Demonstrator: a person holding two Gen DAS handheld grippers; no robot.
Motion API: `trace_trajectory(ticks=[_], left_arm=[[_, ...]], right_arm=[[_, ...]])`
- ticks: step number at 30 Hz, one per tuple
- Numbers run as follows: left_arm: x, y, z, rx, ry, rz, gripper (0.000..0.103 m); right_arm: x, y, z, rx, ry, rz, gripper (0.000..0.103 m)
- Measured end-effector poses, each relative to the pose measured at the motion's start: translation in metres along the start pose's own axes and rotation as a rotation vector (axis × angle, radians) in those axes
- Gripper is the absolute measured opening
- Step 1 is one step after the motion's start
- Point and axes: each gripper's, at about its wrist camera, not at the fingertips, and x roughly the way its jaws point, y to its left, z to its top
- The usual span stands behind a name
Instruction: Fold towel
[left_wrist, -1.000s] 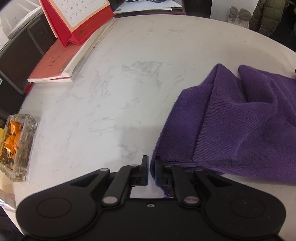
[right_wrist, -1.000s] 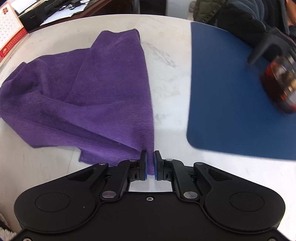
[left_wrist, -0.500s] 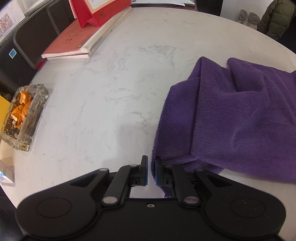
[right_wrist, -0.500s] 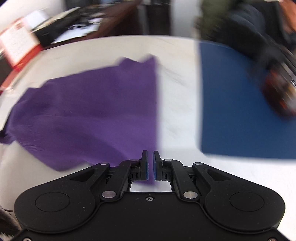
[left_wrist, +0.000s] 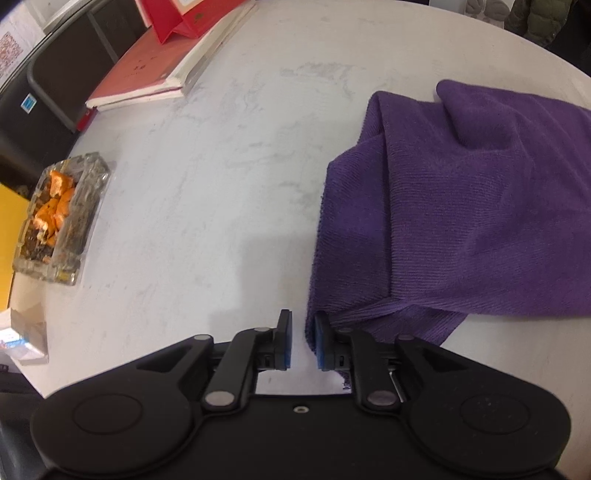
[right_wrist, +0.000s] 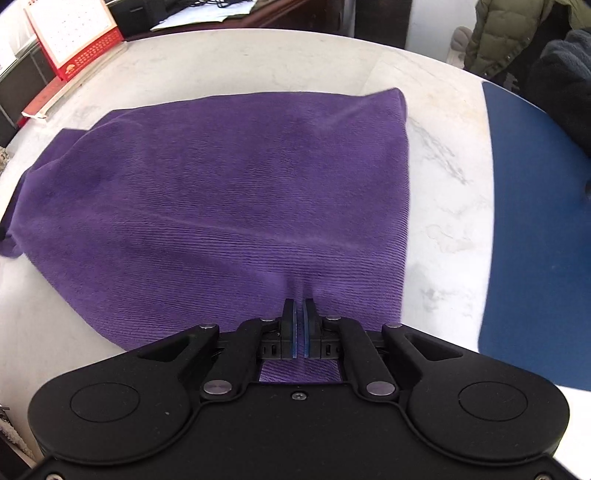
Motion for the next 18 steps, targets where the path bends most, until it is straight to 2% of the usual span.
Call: trace_trajectory(ticks=[4, 7, 10, 15, 18], left_arm=[[-0.003, 0.018, -0.013, -0.052, 0.017, 0.041, 0.015], [-0.011, 0.030, -0.007, -0.117, -0.012, 0.015, 0.015], [-0.016, 0.030, 0.015, -0.116, -0.060, 0.004, 0.015], [-0.009, 0.008, 0.063, -0.063, -0.123, -0.007, 0.015], [-0.019, 0.008, 0.074, -0.047, -0.147, 0.001, 0.015]], right_arm=[[0.003, -0.004, -0.001, 0.013, 0.008, -0.011, 0.001], [0.005, -0.005, -0.001, 0.017, 0.009, -0.013, 0.002], [0.006, -0.006, -0.001, 0.018, 0.015, -0.015, 0.002], [0.010, -0.010, -0.001, 0.032, 0.022, -0.017, 0.001], [0.011, -0.008, 0.000, 0.033, 0.027, -0.027, 0.001]])
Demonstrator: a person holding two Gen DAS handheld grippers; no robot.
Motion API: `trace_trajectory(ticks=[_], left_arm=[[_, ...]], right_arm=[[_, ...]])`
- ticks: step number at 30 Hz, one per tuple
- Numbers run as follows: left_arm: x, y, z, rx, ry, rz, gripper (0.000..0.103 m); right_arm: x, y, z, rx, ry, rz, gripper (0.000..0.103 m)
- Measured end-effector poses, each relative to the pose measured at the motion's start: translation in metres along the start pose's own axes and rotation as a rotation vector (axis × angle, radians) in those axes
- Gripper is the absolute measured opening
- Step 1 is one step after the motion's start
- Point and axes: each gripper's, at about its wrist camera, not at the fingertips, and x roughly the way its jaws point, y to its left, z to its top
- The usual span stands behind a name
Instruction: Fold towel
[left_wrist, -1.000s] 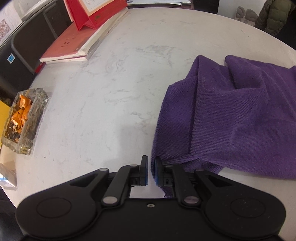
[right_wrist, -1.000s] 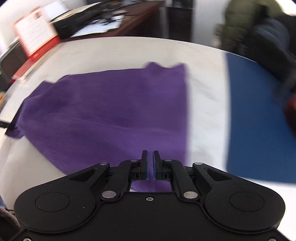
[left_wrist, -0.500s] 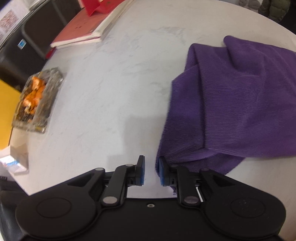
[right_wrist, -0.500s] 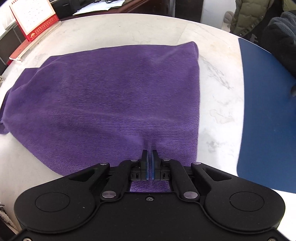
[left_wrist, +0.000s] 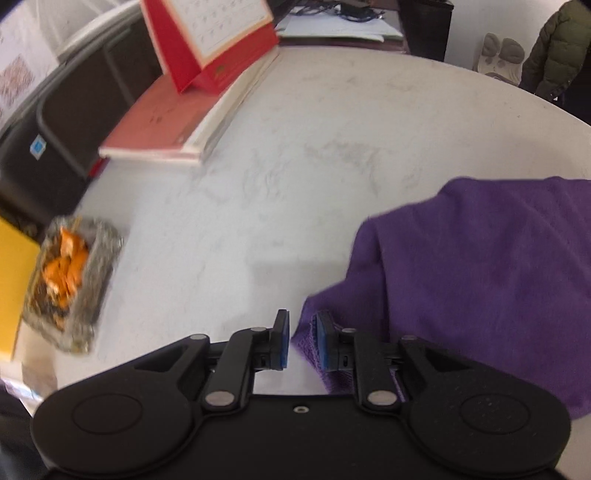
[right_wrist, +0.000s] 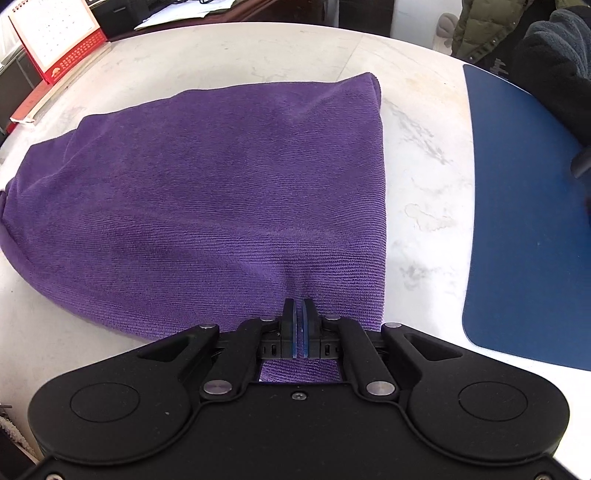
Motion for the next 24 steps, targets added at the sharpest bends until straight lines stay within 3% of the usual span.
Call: trace_trajectory(ticks=[6, 9, 12, 16, 20, 24], left_arm=[[-0.005, 0.021, -0.033, 0.067, 0.113, 0.016, 0.017], [-0.001, 0.039, -0.070, 0.043, 0.191, 0.058, 0.016], [-0.003, 0.061, -0.087, -0.026, 0.219, 0.100, 0.016], [-0.011, 0.068, -0.074, -0.049, 0.166, 0.118, 0.016], [-0.014, 0.046, -0.035, -0.038, 0.049, 0.034, 0.016], [0.008, 0.014, -0.003, -0.007, -0.001, -0.036, 0.016]], right_arm=[[-0.001, 0.003, -0.001, 0.016, 0.003, -0.008, 0.001], [0.000, 0.003, 0.000, 0.018, 0.005, -0.009, 0.001], [0.000, 0.003, 0.001, 0.019, 0.007, -0.013, 0.001], [0.001, 0.003, 0.001, 0.022, 0.005, -0.015, 0.001], [-0.001, 0.004, 0.001, 0.021, 0.008, -0.014, 0.002], [-0.003, 0.006, -0.001, 0.014, 0.007, -0.018, 0.002]])
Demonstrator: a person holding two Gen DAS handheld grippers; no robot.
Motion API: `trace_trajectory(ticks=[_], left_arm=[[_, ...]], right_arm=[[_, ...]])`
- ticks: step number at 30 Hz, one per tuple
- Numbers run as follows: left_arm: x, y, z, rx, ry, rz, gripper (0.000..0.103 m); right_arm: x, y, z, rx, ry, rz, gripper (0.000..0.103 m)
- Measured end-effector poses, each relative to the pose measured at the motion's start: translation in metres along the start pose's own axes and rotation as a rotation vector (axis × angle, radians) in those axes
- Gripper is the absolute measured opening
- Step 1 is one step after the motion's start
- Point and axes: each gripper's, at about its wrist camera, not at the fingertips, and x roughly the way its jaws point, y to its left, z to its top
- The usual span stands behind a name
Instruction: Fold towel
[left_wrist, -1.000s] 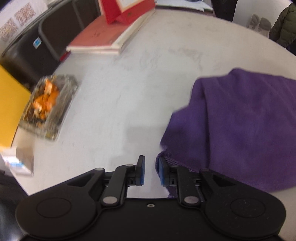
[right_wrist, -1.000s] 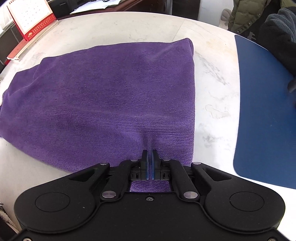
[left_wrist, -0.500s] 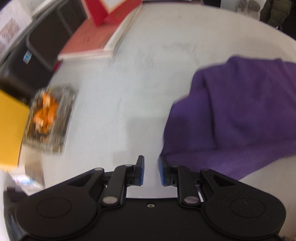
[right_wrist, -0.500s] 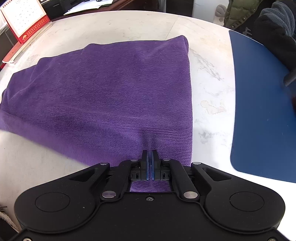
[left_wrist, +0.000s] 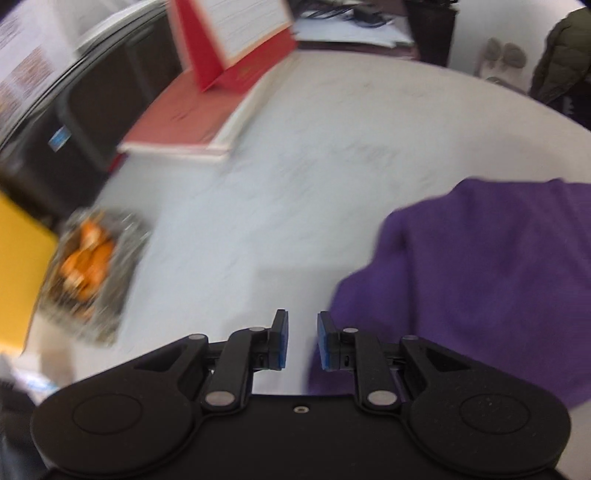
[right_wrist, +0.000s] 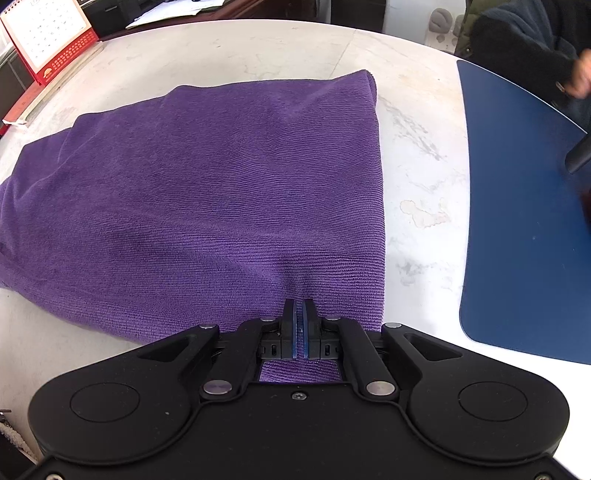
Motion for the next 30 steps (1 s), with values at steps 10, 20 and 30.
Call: trace_trajectory(ticks=[10, 20, 30], left_arm=[[0.048, -0.034, 0.015, 0.145, -0.034, 0.087, 0.018], [0.039, -0.014, 0.014, 0.054, -0.061, 0.124, 0.020], [0.032, -0.026, 0.022, 0.036, -0.062, 0.029, 0.020]], right_arm=[[-0.001, -0.001, -0.001, 0.003, 0.000, 0.004, 0.002], [-0.008, -0.006, 0.001, 0.038, -0.004, 0.025, 0.003], [-0.038, -0.031, 0.080, 0.045, -0.204, 0.035, 0.043]])
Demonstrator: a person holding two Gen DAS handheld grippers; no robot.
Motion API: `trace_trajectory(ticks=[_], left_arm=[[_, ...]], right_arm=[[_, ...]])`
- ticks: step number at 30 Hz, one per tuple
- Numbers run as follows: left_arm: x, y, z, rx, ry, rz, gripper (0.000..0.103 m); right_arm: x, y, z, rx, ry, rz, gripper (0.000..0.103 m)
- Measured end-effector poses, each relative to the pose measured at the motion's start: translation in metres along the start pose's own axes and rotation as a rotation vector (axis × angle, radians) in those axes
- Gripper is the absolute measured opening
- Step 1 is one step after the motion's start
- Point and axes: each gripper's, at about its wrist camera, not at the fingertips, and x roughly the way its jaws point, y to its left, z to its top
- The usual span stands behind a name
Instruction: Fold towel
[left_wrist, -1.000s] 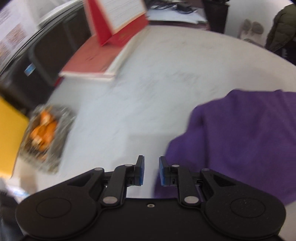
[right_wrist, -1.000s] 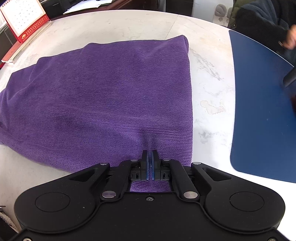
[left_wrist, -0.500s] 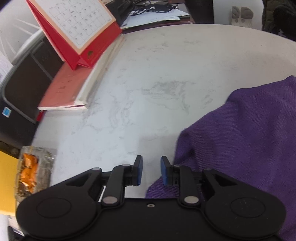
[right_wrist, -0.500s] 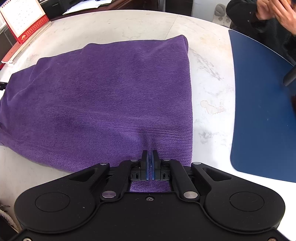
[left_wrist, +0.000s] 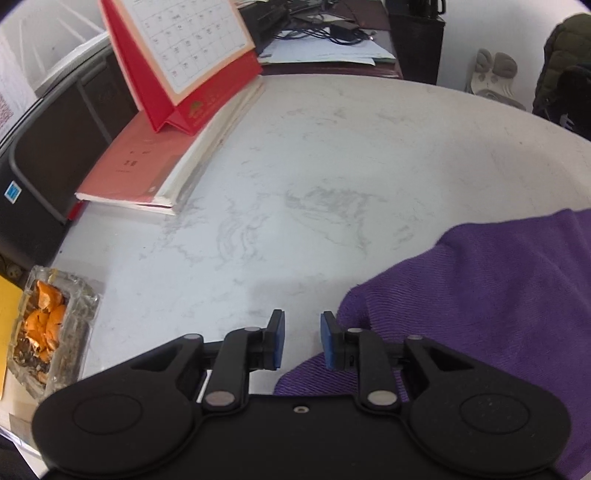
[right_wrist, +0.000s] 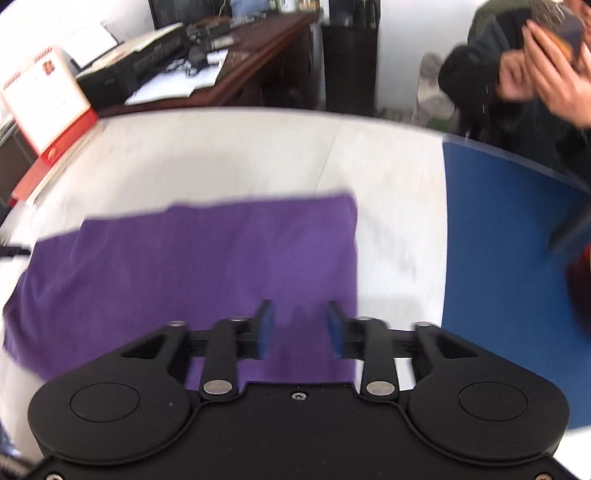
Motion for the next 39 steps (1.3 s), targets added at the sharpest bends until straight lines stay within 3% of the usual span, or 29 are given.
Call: trace_trajectory(ticks=[4, 7, 12, 16, 17, 19, 24, 27, 31, 36, 39], left_arm=[[0.009, -0.008, -0.006, 0.022, 0.018, 0.014, 0.020], [0.009, -0.010, -0.008, 0.030, 0.010, 0.016, 0.020], [0.008, -0.012, -0.010, 0.055, 0.004, 0.017, 0.020], [0.008, -0.013, -0.010, 0.061, 0.001, 0.022, 0.020], [0.009, -0.013, -0.010, 0.060, 0.000, 0.024, 0.020], [0.009, -0.013, -0.010, 0.061, 0.000, 0.027, 0.020], [0.009, -0.012, -0.010, 0.063, -0.001, 0.033, 0.025], [0.009, -0.011, -0.010, 0.065, 0.001, 0.035, 0.028], [0.008, -0.012, -0.010, 0.068, 0.001, 0.038, 0.028], [0.008, -0.012, -0.010, 0.064, 0.003, 0.041, 0.028], [0.008, -0.013, -0.009, 0.071, 0.004, 0.040, 0.028]], right_arm=[[0.035, -0.022, 0.036, 0.045, -0.025, -0.017, 0.043], [0.067, -0.036, 0.053, 0.054, 0.011, -0.025, 0.043], [0.100, -0.040, 0.057, 0.078, 0.080, 0.009, 0.041], [0.110, -0.033, 0.052, 0.042, 0.081, -0.007, 0.032], [0.110, -0.030, 0.051, 0.026, 0.078, -0.011, 0.017], [0.107, -0.028, 0.051, 0.015, 0.079, 0.019, 0.007], [0.083, -0.029, 0.051, -0.034, 0.008, -0.024, 0.005], [0.061, -0.021, 0.050, -0.110, -0.059, -0.096, 0.005], [0.034, 0.019, 0.035, -0.345, -0.145, -0.169, 0.006], [0.022, 0.073, -0.011, -0.554, -0.110, -0.096, 0.006], [0.016, 0.091, -0.041, -0.564, -0.041, -0.011, 0.007]])
